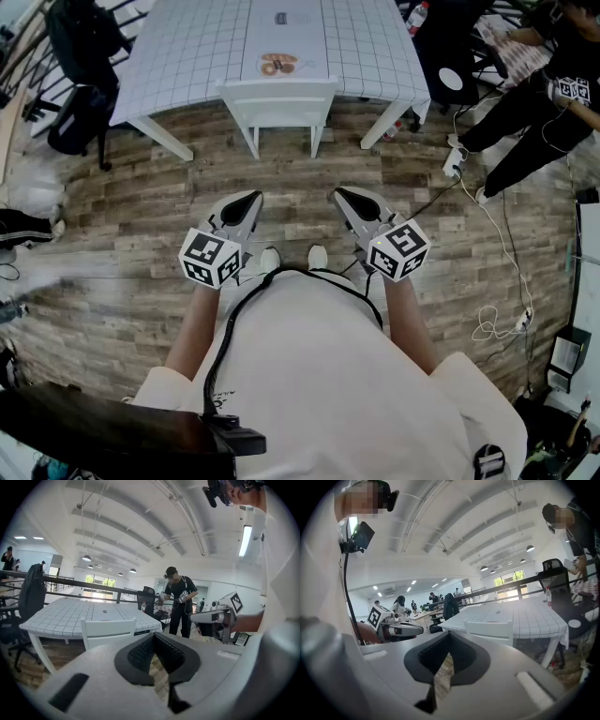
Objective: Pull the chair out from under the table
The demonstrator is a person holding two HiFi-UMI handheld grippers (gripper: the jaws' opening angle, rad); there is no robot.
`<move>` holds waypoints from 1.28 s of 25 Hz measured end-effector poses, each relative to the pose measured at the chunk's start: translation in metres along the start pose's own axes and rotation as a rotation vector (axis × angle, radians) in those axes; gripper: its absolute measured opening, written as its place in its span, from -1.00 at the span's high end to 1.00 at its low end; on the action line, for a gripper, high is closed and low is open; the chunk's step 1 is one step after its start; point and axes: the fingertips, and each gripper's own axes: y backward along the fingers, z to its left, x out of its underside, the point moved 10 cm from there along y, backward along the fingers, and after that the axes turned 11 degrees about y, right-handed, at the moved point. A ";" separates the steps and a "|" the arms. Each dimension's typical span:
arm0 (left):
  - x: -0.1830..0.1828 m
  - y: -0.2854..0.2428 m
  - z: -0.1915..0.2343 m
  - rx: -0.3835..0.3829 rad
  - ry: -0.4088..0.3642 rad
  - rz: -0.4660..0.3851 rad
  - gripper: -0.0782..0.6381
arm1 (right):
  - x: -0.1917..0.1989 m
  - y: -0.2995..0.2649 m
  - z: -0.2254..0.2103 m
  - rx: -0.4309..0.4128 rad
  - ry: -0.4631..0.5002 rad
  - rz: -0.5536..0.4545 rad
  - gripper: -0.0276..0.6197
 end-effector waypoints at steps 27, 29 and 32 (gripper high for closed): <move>0.013 0.068 0.065 0.063 -0.016 0.016 0.76 | -0.001 -0.038 0.068 0.114 -0.025 -0.014 0.90; 0.012 0.071 0.071 0.072 -0.020 0.024 0.76 | -0.001 -0.041 0.071 0.129 -0.037 -0.016 0.90; 0.012 0.075 0.082 0.078 -0.021 0.032 0.76 | 0.001 -0.045 0.073 0.147 -0.053 -0.011 0.90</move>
